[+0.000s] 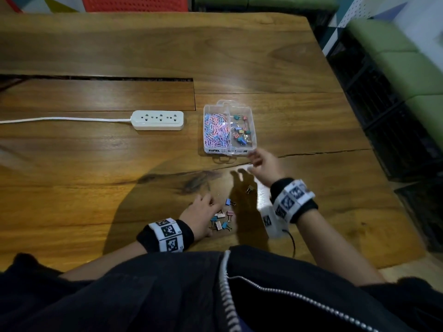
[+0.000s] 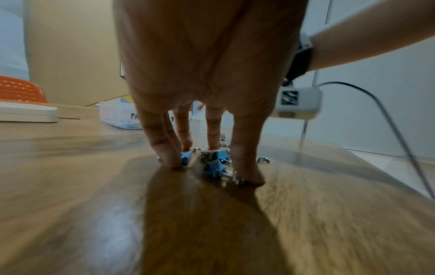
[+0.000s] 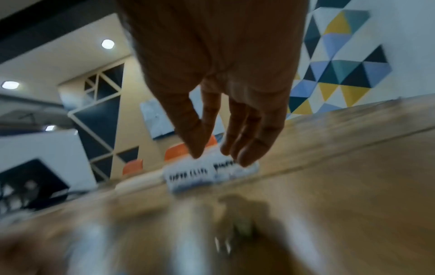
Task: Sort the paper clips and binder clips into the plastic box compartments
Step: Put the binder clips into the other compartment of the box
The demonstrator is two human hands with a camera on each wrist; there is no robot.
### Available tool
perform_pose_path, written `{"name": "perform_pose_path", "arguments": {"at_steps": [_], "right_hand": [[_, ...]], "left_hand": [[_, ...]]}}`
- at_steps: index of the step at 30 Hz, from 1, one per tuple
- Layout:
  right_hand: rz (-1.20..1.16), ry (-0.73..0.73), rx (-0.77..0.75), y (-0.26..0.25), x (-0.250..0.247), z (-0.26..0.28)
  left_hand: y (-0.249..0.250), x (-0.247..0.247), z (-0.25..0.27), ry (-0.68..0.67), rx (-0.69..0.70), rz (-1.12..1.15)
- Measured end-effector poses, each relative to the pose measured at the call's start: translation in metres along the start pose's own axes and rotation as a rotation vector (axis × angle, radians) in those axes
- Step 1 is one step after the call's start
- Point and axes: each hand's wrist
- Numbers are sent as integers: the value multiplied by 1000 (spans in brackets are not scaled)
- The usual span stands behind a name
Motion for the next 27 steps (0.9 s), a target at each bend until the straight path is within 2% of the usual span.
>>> {"name": "perform_pose_path", "arguments": {"at_steps": [4, 6, 12, 16, 21, 27], "right_hand": [[343, -306, 4, 32, 30, 41], [413, -363, -53, 37, 42, 54], [554, -385, -231, 41, 62, 70], [478, -328, -255, 40, 62, 69], [423, -341, -265, 37, 62, 72], [340, -412, -158, 34, 59, 71]], "left_hand": [[1, -1, 3, 71, 6, 70], [2, -5, 3, 92, 14, 77], [-2, -11, -3, 0, -52, 185], [-2, -8, 3, -17, -16, 115], [-5, 1, 18, -35, -29, -198], [-15, 6, 18, 3, -30, -64]]}}
Point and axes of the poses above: each hand's wrist, its own z-axis away from the middle knuckle, its own x-axis out of the palm, y = z × x, and after that the axes turned 8 degrees about -x, right-handed
